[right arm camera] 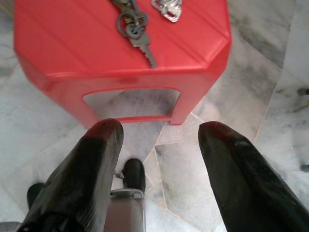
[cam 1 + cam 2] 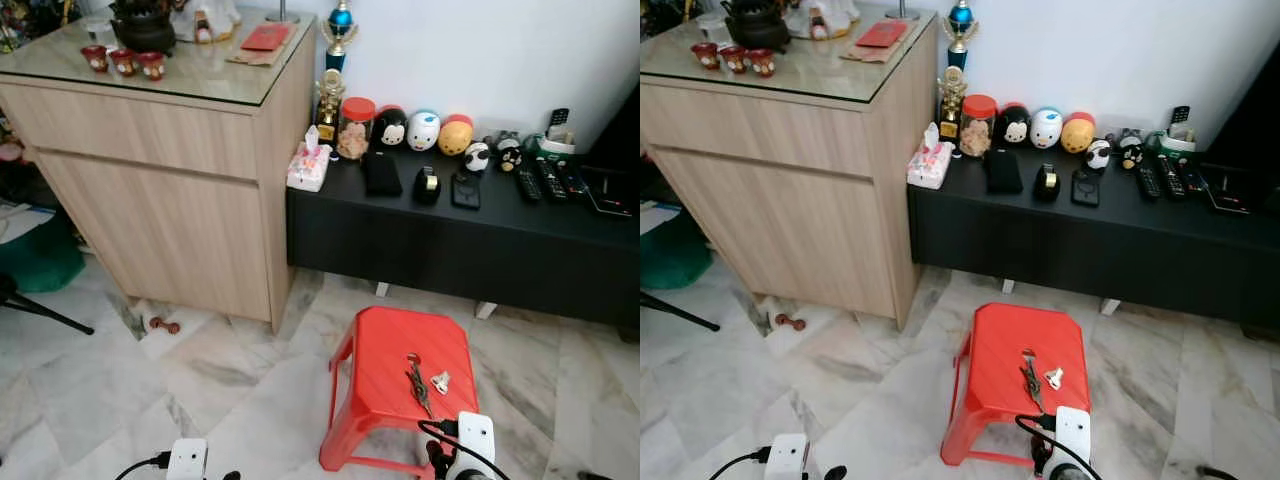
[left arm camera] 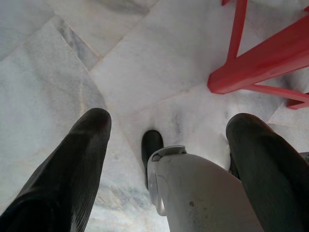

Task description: Hang keys on a hook

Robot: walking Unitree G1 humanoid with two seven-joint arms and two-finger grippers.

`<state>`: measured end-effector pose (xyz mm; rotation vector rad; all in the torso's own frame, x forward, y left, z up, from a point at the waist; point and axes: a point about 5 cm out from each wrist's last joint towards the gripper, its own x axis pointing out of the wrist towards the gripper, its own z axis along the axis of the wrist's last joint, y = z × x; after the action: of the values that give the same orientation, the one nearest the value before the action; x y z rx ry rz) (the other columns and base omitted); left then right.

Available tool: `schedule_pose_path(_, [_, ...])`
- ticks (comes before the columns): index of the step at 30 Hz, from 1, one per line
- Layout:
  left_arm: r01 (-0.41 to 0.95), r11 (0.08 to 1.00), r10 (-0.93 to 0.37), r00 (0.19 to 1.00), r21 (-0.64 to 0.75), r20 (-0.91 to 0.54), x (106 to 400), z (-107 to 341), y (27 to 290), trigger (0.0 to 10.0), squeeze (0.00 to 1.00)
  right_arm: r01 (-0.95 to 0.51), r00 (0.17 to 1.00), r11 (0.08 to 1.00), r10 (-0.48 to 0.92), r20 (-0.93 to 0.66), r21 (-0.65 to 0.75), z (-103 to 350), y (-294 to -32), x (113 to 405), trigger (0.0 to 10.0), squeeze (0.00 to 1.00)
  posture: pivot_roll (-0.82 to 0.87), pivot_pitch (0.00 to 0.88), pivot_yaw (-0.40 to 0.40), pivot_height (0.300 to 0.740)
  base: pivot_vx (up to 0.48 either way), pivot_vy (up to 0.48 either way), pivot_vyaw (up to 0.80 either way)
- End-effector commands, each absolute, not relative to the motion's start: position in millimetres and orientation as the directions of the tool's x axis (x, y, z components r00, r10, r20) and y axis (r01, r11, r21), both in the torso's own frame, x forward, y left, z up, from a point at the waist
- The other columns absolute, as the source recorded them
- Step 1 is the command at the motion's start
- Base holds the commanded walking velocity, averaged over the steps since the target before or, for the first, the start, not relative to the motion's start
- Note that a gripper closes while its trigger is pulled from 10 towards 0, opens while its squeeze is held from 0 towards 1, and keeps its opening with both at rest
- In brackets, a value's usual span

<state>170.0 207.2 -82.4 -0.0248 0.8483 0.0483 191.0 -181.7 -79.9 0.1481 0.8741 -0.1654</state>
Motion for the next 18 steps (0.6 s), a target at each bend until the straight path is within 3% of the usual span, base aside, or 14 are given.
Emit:
schedule_pose_path(1, [-0.057, 0.998, 0.032, 0.643, -0.007, -0.765, 163.8, -85.7, 205.9, 10.0, 0.0, 0.214, 0.641, 0.975, -0.098, -0.762, 0.054, -78.0, -185.5, 193.5, 10.0, 0.0, 0.11, 0.07, -0.083, 0.74, 0.0, 0.0, 0.0])
schedule_pose_path(9, [-0.044, 0.999, 0.022, 0.648, -0.009, -0.761, 165.0, -85.2, 204.2, 10.0, 0.0, 0.215, 0.649, 0.975, -0.097, -0.754, 0.06, -76.4, -185.0, 196.4, 10.0, 0.0, 0.11, 0.073, -0.084, 0.74, 0.0, 0.0, 0.0])
schedule_pose_path(18, [-0.045, 0.999, 0.022, 0.652, -0.01, -0.758, 165.3, -85.0, 204.0, 10.0, 0.0, 0.221, 0.645, 0.973, -0.094, -0.758, 0.067, -76.9, -184.6, 195.8, 10.0, 0.0, 0.11, 0.075, -0.083, 0.74, 0.247, 0.0, 0.0])
